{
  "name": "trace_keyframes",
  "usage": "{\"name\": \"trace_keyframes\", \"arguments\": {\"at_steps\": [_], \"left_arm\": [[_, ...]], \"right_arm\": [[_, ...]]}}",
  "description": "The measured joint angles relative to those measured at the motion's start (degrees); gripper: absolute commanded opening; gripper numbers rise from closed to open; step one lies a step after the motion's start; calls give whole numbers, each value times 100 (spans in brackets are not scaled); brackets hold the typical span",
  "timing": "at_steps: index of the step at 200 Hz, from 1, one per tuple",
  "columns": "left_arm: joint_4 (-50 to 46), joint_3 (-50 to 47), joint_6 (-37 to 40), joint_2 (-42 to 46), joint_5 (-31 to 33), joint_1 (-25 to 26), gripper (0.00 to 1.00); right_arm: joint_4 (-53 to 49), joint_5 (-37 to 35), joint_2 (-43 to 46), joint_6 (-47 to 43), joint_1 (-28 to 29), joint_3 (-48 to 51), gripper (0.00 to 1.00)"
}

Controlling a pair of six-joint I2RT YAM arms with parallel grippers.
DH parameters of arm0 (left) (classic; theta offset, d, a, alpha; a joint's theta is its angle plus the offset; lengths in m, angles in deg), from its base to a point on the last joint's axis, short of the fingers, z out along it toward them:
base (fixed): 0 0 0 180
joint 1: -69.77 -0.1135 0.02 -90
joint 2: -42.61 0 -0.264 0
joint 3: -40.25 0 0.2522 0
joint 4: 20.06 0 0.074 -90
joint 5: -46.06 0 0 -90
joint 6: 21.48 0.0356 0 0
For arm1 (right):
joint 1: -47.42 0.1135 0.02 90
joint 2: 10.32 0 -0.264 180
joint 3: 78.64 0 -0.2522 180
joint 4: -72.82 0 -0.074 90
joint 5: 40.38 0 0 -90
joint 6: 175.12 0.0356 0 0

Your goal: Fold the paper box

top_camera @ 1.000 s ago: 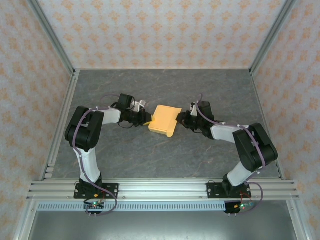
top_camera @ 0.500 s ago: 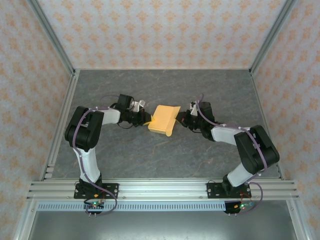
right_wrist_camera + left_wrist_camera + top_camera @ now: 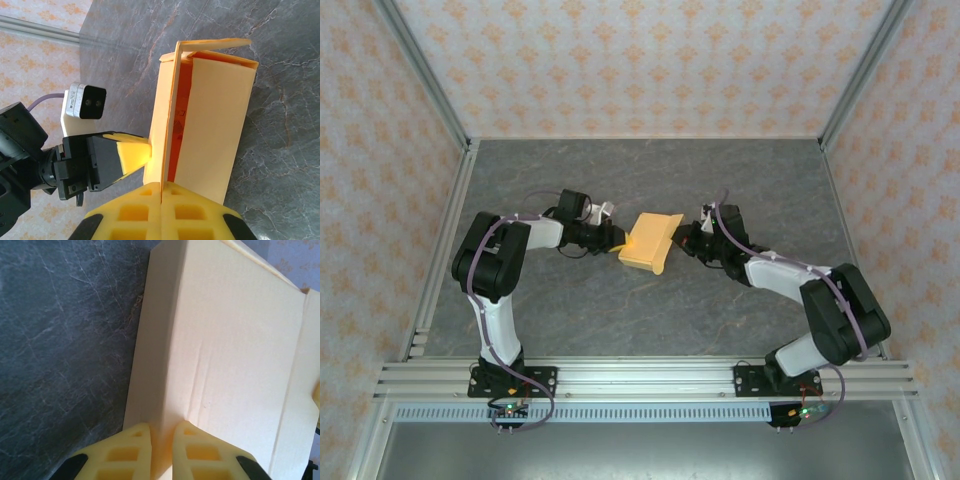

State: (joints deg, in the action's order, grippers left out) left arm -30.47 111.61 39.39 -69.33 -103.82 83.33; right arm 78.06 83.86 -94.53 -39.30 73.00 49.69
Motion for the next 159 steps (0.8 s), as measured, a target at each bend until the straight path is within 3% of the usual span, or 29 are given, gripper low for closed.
{"name": "trace_keyframes", "arguments": {"at_steps": [74,88,159], "left_arm": [[-4,59,-85,-81,-15,72,17],[-138,50,-85,-173,278,107,18],[-479,240,-85,-223,387,131,19]], "right_arm": [[-190,-136,177,11,153,-260,0],[-192,-173,177,11,203,-348,0],[-234,-586,-76,68,404,-708,1]]}}
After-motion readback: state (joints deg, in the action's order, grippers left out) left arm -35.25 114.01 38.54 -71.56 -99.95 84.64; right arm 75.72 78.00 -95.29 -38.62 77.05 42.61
